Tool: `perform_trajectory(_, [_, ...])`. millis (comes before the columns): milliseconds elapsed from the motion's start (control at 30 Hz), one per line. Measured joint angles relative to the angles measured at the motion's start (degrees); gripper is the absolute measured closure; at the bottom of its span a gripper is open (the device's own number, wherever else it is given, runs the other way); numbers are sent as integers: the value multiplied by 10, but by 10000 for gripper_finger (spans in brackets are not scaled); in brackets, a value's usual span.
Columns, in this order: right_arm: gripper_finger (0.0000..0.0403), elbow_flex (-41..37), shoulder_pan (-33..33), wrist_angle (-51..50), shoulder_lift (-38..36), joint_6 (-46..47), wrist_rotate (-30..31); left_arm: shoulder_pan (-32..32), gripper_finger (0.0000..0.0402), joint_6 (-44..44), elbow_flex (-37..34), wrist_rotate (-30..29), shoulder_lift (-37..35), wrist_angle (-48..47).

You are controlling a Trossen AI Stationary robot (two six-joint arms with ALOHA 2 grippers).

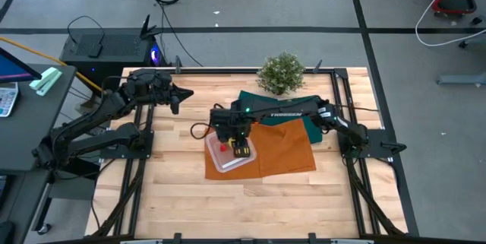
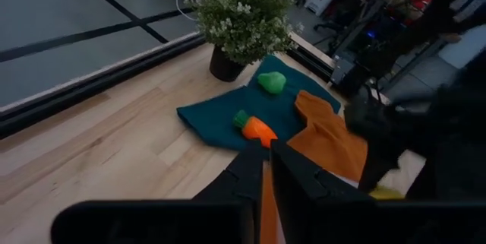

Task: Pick and placing Produce into tupperware
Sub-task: Put the yellow lemon into the transparent bin

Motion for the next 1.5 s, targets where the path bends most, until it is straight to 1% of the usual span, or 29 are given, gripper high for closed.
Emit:
perform_trajectory(167, [247,-1,12,1,29,-15,-2,10,363,1,0,0,0,-9])
perform_trajectory(367, [246,-1,27,29,60,-30,-4,26,371,2,0,0,0,-14])
perform_trajectory(500, [246,-1,29,52,69,-35,-4,32,374,3,0,0,0,-15])
perform_trajectory(767, [245,-1,26,80,91,-45,1,33,363,3,0,0,0,-22])
perform_trajectory(1067, [242,-1,26,68,106,-49,6,35,368,3,0,4,-1,-26])
perform_trajectory(1200, [229,-1,24,67,106,-49,7,36,372,3,0,5,-1,-26])
perform_trajectory(1333, [206,-1,23,67,106,-49,37,36,367,3,0,5,-1,-25])
perform_trajectory(1500, [182,-1,19,57,106,-45,42,36,361,3,0,5,-1,-25])
